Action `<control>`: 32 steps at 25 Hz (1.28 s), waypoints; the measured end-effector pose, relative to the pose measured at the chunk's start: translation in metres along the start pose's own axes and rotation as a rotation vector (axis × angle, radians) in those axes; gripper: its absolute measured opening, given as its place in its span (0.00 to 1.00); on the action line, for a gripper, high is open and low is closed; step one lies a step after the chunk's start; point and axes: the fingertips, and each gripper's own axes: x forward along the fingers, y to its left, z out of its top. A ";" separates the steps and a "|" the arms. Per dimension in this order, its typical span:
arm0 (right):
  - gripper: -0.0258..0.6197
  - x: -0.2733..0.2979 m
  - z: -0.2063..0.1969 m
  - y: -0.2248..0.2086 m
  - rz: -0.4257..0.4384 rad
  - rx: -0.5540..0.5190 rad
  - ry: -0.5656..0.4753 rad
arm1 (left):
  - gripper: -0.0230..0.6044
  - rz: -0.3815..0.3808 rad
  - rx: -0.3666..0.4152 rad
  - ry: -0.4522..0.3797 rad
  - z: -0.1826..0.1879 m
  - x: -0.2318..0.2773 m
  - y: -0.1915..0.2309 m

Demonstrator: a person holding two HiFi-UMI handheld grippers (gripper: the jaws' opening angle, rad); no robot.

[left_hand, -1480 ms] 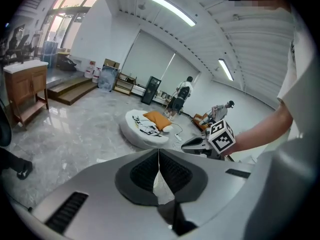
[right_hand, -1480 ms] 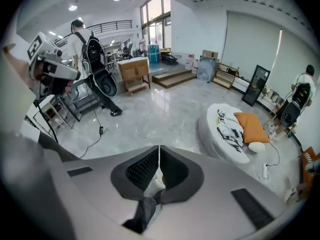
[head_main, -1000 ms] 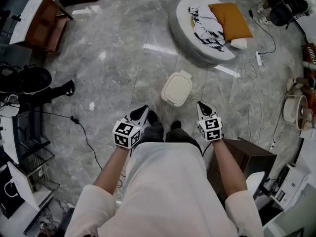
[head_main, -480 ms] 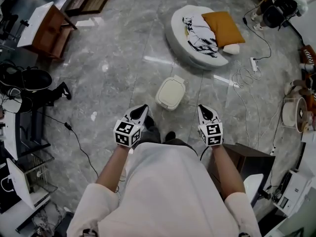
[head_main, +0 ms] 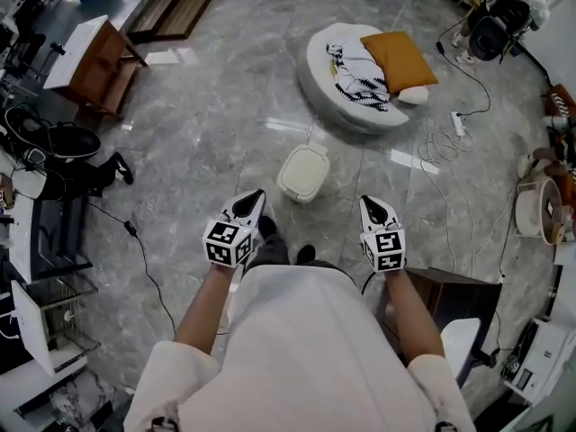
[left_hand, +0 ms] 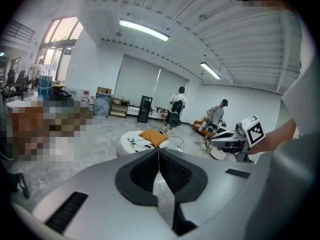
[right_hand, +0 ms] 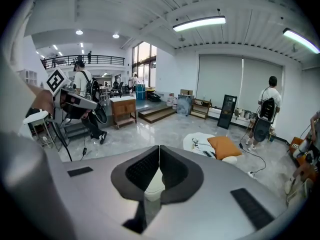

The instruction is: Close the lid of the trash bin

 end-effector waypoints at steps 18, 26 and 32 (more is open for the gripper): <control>0.09 -0.027 0.019 0.015 -0.004 -0.021 -0.082 | 0.07 0.023 0.031 -0.041 0.004 -0.040 -0.009; 0.09 -0.033 0.043 0.034 -0.066 0.016 -0.133 | 0.07 -0.007 0.065 -0.039 0.008 -0.061 0.008; 0.09 -0.030 0.056 0.049 -0.085 0.022 -0.147 | 0.07 -0.034 0.076 -0.043 0.012 -0.071 0.024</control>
